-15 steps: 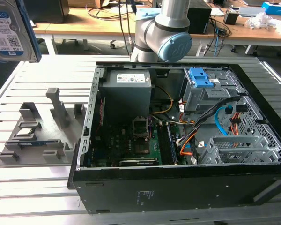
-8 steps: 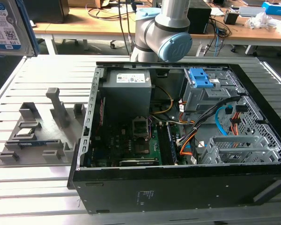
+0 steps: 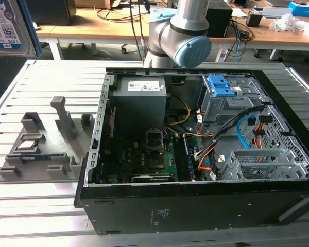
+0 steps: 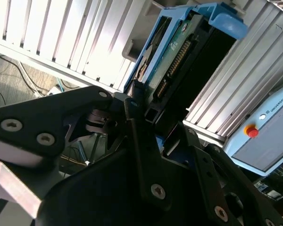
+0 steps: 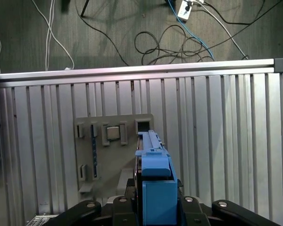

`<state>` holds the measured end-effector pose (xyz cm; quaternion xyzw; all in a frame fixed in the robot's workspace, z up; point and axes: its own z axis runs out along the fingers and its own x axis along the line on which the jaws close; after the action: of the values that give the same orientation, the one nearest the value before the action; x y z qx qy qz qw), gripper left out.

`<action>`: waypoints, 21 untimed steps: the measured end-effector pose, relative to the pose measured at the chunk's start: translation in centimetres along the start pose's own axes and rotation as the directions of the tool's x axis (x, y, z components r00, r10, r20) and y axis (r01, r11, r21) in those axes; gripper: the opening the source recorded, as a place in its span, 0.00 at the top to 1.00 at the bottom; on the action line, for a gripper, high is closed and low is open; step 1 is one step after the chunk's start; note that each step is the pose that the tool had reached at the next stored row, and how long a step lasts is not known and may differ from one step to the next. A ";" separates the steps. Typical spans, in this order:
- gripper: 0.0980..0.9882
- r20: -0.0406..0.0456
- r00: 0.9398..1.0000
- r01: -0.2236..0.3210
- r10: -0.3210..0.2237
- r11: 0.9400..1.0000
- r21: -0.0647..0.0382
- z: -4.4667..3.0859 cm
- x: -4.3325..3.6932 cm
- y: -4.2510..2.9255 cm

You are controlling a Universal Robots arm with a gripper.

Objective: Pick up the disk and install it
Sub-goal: 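Pick up the disk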

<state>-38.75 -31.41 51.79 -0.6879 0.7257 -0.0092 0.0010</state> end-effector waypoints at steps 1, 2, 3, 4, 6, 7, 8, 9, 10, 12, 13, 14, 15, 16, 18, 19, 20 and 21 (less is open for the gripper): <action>0.70 0.000 1.000 0.000 0.000 1.000 0.000 -0.20 0.00 0.00; 0.70 0.000 1.000 0.000 0.000 1.000 0.000 -0.49 0.01 -0.01; 0.70 0.001 1.000 0.000 0.000 1.000 0.000 -0.67 0.01 -0.01; 0.70 0.001 1.000 0.000 0.000 1.000 0.000 -0.78 0.01 -0.01; 0.70 0.001 1.000 0.000 0.000 1.000 0.000 -1.08 0.01 -0.02; 0.70 0.001 1.000 0.000 0.000 1.000 0.000 -1.27 0.01 -0.02; 0.70 0.001 1.000 0.000 0.000 1.000 0.000 -1.38 0.02 -0.02; 0.70 0.001 1.000 0.000 0.000 1.000 0.000 -1.48 0.02 -0.02; 0.70 0.001 1.000 0.000 0.000 1.000 0.000 -1.61 0.02 -0.02; 0.70 0.002 1.000 0.000 0.000 1.000 0.000 -1.86 0.02 -0.03; 0.70 0.002 1.000 0.000 0.000 1.000 0.000 -1.95 0.02 -0.03; 0.70 0.002 1.000 0.000 0.000 1.000 0.000 -2.07 0.02 -0.03; 0.70 0.002 1.000 0.000 0.000 1.000 0.000 -2.18 0.02 -0.03; 0.70 0.002 1.000 0.000 0.000 1.000 0.000 -2.32 0.03 -0.03; 0.70 0.003 1.000 0.000 0.000 1.000 0.000 -2.55 0.03 -0.04; 0.70 0.003 1.000 0.000 0.000 1.000 0.000 -2.71 0.03 -0.04; 0.70 0.003 1.000 0.000 0.000 1.000 0.000 -2.83 0.03 -0.04; 0.70 0.003 1.000 0.000 0.000 1.000 0.000 -2.96 0.04 -0.04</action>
<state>-38.75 -31.41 54.75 -0.6879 0.7257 -0.0081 0.0021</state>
